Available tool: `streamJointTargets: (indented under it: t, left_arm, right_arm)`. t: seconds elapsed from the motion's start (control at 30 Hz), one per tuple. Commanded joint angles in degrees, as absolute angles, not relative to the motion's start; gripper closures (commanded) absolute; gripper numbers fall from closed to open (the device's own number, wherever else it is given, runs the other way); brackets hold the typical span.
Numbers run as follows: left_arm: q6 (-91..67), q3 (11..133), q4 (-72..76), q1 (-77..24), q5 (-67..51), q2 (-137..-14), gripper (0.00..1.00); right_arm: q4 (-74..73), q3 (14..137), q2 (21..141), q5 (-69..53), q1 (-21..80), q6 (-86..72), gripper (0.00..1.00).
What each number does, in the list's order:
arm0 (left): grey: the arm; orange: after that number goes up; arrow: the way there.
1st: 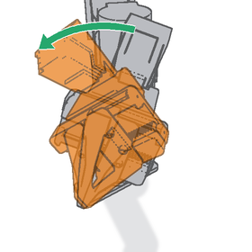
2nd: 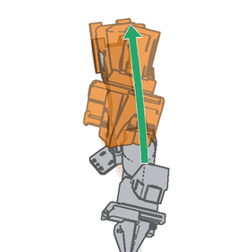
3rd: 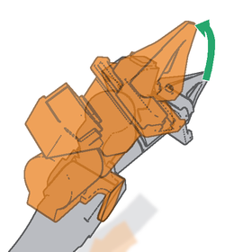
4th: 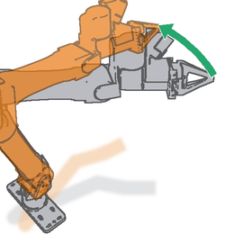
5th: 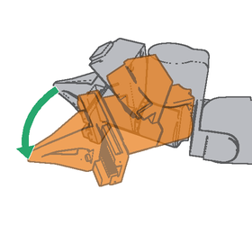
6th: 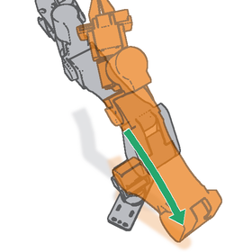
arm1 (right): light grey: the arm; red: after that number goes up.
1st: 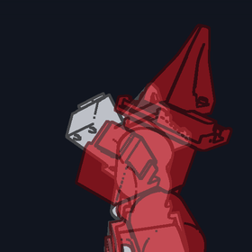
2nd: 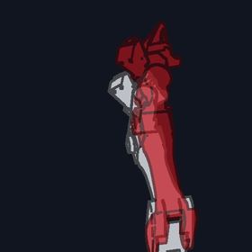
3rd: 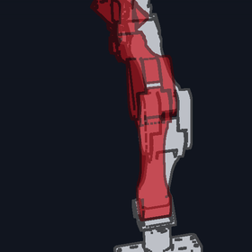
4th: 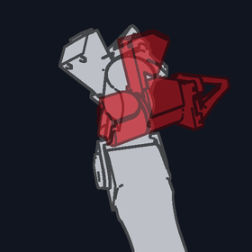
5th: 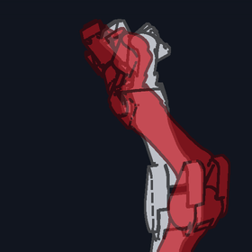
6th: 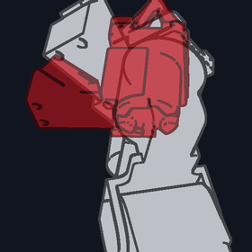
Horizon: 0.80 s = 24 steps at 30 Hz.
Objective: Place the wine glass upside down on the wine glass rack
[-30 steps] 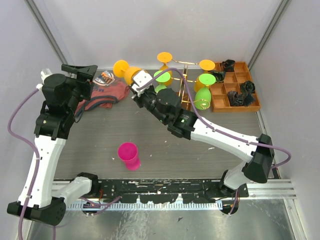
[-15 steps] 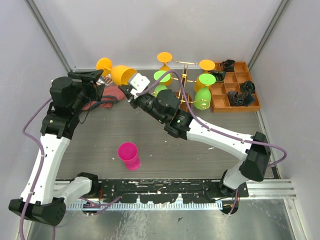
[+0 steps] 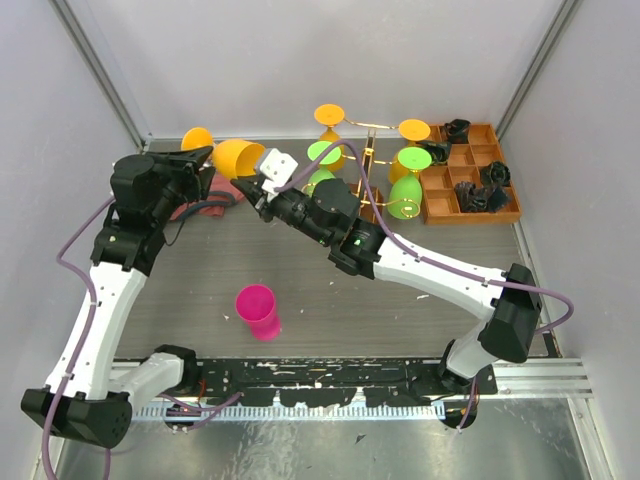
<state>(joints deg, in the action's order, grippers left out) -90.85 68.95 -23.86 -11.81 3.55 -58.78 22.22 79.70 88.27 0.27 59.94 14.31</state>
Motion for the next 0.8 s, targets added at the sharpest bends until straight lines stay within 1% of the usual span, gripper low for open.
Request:
streamJointTargets:
  t: [0.0, 0.17, 0.4, 0.57, 0.7, 0.77]
  left_arm:
    - [-91.2, 68.0, -21.4, -11.8, 4.0, -59.1, 0.49]
    - [-91.0, 68.1, -21.6, -11.8, 6.0, -59.3, 0.58]
    - [-90.7, 68.4, -20.7, -11.8, 6.1, -60.4, 0.63]
    - [-90.4, 68.6, -19.8, -11.8, 5.7, -60.9, 0.70]
    - [-90.2, 68.5, -17.7, -11.8, 4.7, -61.3, 0.83]
    - [-90.0, 68.6, -16.7, -11.7, 4.1, -61.5, 0.92]
  right_arm:
    - [25.5, 80.3, 87.3, -2.4, 60.3, 13.0, 0.99]
    - [25.4, 80.2, 87.4, -2.4, 60.3, 13.4, 0.99]
    - [25.8, 79.8, 87.4, -2.5, 60.3, 14.0, 0.99]
    - [25.7, 79.6, 87.1, -3.0, 60.3, 14.2, 0.99]
    - [25.5, 79.0, 86.3, -3.8, 60.3, 14.5, 0.99]
    - [25.1, 78.8, 86.1, -3.3, 60.2, 14.6, 0.98]
